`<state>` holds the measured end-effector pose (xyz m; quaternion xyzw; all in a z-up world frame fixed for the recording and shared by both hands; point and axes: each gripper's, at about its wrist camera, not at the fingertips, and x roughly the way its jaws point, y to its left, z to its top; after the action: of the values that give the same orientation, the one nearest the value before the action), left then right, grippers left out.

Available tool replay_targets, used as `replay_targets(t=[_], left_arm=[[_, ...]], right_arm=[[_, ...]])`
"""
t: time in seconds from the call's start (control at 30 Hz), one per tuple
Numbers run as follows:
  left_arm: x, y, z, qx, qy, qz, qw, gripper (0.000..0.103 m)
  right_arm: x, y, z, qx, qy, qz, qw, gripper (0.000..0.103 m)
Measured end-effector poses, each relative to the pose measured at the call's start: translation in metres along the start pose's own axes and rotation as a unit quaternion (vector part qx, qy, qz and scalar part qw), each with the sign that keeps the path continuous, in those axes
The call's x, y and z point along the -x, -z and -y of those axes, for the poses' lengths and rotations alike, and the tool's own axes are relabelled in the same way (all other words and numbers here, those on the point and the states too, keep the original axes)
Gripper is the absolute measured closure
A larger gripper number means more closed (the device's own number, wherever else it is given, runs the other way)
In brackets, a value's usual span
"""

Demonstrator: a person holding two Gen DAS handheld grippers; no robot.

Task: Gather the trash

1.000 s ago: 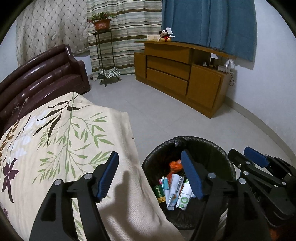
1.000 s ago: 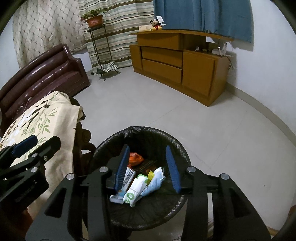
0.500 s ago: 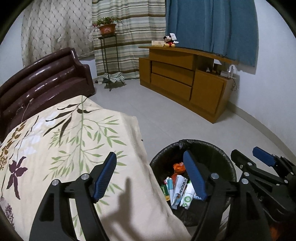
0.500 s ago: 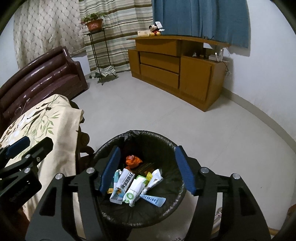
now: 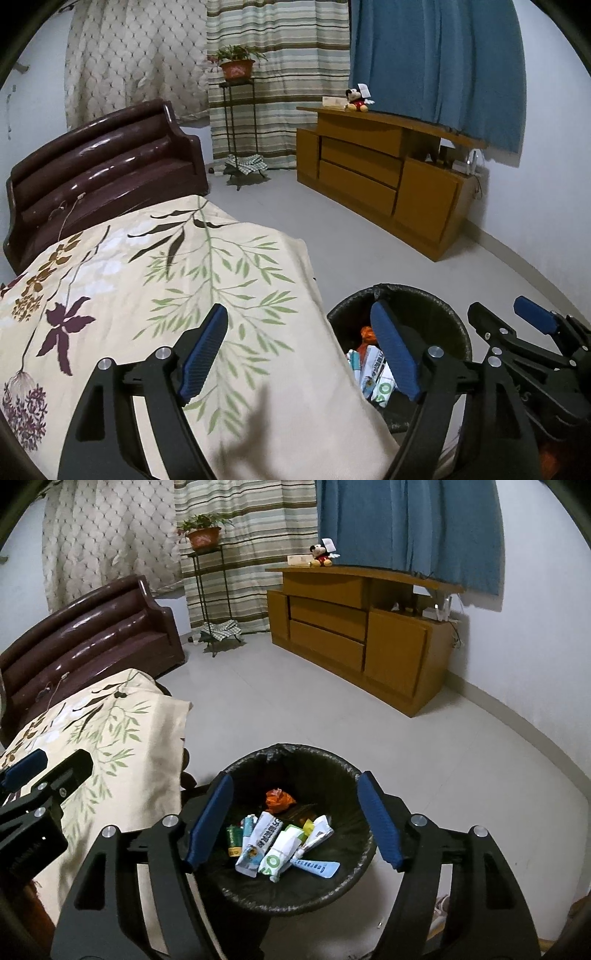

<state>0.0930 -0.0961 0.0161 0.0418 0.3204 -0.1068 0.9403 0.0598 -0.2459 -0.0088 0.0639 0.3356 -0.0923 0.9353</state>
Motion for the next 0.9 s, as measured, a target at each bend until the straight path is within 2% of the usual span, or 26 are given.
replay_targets(t=[0.37,0.6,0.9], left_arm=[[0.034,0.01,-0.018,0.018,-0.015,0.019,0.9995,0.025],[0.051,0.016,-0.028,0.025,-0.023,0.024,0.9991,0.025],[0.068,0.02,-0.039,0.035,-0.027,0.032,0.9985,0.025]], right_arm=[[0.028,0.007,-0.016,0.018,-0.011,0.012,1.0,0.034],[0.051,0.009,-0.022,0.023,-0.013,0.028,0.999,0.028],[0.071,0.013,-0.03,0.03,-0.013,0.042,0.999,0.028]])
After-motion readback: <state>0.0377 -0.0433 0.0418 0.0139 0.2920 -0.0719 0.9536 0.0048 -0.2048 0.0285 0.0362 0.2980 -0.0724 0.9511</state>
